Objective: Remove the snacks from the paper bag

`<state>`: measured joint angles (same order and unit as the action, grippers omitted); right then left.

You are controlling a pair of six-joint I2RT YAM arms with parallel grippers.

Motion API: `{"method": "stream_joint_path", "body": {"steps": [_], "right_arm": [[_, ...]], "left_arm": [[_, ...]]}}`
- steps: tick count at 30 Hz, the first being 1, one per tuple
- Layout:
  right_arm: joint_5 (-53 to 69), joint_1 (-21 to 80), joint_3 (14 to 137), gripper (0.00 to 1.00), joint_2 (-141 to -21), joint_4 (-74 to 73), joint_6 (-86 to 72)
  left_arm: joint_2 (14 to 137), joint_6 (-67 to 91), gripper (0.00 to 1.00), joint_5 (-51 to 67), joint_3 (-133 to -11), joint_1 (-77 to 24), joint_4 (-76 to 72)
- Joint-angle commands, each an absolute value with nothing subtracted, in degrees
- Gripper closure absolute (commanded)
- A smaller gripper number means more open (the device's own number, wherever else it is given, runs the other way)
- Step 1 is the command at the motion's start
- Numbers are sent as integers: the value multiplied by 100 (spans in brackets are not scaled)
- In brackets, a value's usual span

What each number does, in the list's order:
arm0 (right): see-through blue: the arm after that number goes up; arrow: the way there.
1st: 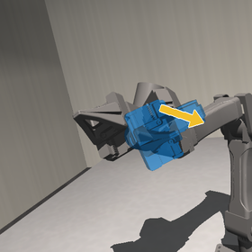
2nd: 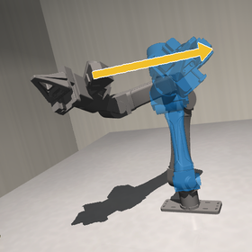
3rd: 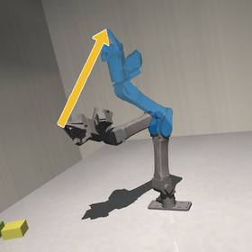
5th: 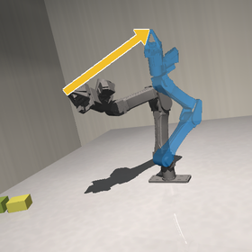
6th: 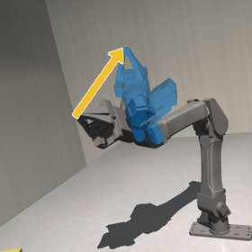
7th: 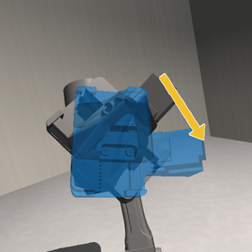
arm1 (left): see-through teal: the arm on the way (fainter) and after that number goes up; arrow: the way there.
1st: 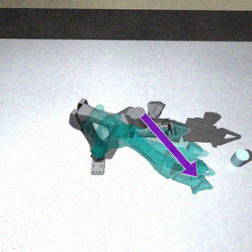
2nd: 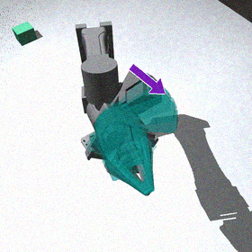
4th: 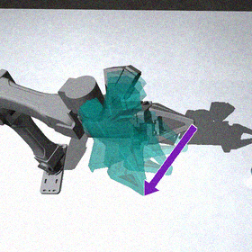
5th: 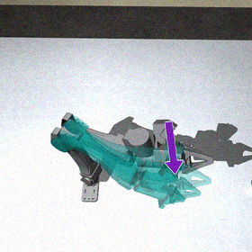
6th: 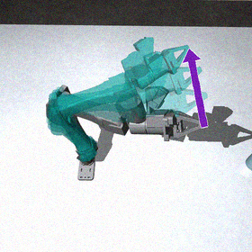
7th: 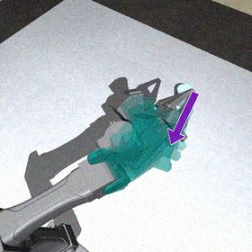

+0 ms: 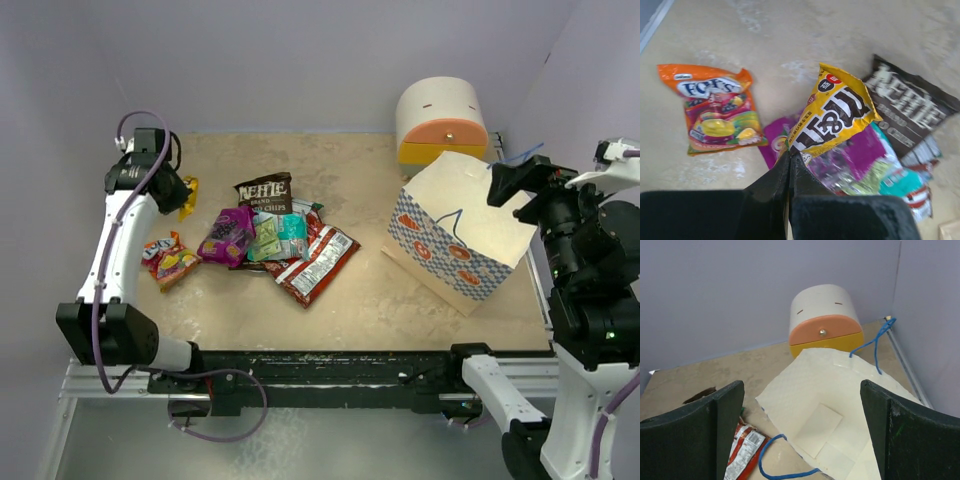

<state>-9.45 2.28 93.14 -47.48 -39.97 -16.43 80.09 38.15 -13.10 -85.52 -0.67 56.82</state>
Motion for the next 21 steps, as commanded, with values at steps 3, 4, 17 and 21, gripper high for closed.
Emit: {"method": "stream_joint_path", "body": {"steps": [3, 4, 17, 21], "right_arm": [[-378, 229, 9319, 0, -4971, -3784, -1839], [-359, 229, 9287, 0, -4965, -3825, -1925], [-527, 343, 9221, 0, -4779, -3941, -1903], [-475, 397, 9373, 0, -4860, -3972, -1861]], "left_arm": [[8695, 3969, 100, -1927, -8040, 360, 5429], [8828, 4062, 100, -1913, -8025, 390, 5476], [9274, 4083, 78, -1547, -7248, 404, 4914], [9097, 4140, 49, -1281, -7322, 404, 5012]]}}
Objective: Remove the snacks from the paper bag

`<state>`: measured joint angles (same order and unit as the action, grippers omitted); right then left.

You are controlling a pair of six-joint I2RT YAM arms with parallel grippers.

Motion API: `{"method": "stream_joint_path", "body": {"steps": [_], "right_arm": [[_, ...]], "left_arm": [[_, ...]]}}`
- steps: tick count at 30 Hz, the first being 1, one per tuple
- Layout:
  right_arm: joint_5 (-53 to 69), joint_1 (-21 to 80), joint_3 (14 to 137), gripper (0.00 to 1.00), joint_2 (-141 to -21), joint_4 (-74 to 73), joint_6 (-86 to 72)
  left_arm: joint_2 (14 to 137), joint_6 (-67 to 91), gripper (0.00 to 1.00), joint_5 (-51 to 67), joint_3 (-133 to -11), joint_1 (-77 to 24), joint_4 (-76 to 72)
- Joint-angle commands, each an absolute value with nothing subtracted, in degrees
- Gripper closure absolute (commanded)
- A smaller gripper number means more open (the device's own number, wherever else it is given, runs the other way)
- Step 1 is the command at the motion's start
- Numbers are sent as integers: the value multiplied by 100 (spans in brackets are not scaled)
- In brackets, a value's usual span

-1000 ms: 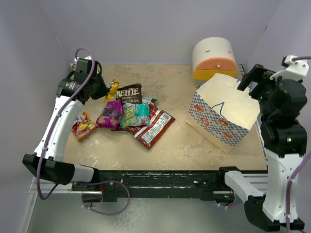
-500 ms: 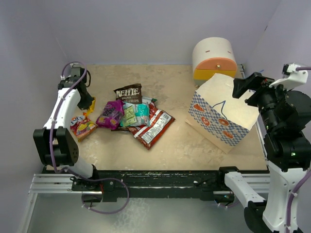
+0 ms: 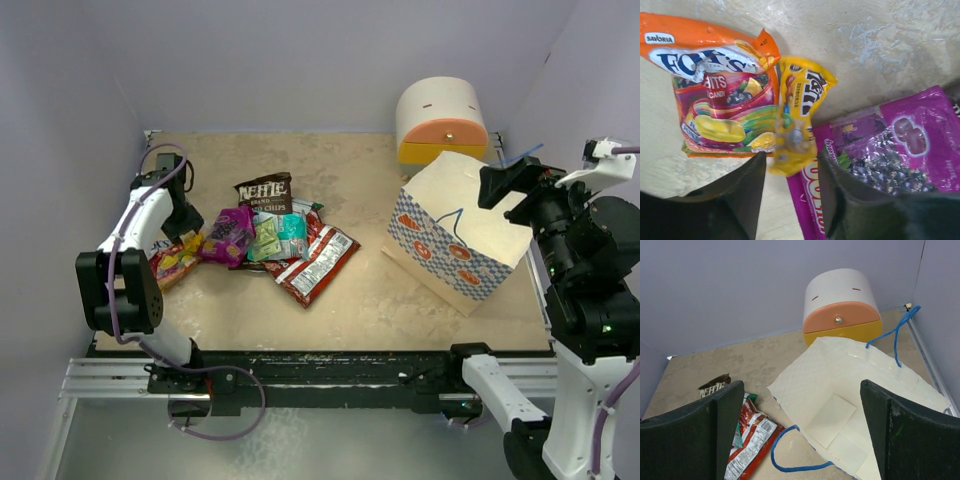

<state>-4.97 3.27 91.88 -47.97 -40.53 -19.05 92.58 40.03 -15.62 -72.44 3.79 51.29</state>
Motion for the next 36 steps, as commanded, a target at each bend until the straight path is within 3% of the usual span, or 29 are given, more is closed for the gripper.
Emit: {"method": "stream_joint_path", "body": {"steps": [1, 8, 17, 26, 36], "right_arm": [[-475, 417, 9449, 0, -4899, -3976, -1834], [-315, 527, 9943, 0, -5216, -3623, -1666], [75, 527, 10531, 0, -5455, -3963, -1846], [-777, 523, 9985, 0, -4747, -4087, -1874], [-1587, 523, 9401, 0, -4064, -4123, -1852]], "left_arm": [[8992, 4159, 45, -1169, -7381, 404, 5060], [7871, 4489, 31, 274, -7439, 126, 4994], [6573, 3975, 19, 495, -8667, -2167, 3697], [5495, 2441, 1, -14, -10215, -2211, 4090], [5083, 2058, 1, -535, -10922, -2215, 4631]]}}
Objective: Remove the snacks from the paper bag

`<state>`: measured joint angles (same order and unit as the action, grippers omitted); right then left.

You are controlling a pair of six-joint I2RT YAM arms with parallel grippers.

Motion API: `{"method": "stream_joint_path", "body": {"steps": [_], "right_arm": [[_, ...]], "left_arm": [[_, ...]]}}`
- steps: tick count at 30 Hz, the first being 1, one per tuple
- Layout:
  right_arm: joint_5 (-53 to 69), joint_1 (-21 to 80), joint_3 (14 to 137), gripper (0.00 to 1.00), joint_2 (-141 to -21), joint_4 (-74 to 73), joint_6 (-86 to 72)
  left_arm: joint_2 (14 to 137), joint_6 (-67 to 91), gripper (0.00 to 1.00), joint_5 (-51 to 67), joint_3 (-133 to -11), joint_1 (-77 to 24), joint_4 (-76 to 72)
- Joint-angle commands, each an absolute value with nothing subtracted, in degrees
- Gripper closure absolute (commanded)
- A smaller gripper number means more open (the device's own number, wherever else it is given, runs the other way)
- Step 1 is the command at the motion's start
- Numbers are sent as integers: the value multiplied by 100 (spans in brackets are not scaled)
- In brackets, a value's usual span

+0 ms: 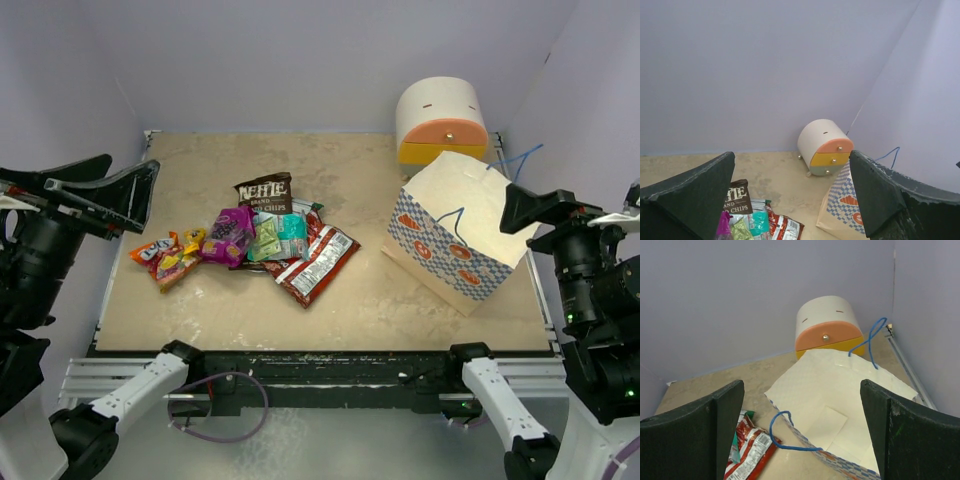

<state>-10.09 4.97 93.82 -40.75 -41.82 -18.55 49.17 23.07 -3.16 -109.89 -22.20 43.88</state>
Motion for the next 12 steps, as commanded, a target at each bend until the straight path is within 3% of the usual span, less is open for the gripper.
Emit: {"method": "stream_joint_path", "body": {"steps": [1, 12], "right_arm": [[-1722, 519, 9483, 0, -4099, -4254, -1851], [-1909, 519, 9741, 0, -4198, -4749, -1572]], "left_arm": [[5091, 2082, 1, -493, -10931, -2209, 4612], [5132, 2281, 1, -360, -10847, -2215, 4746]]}}
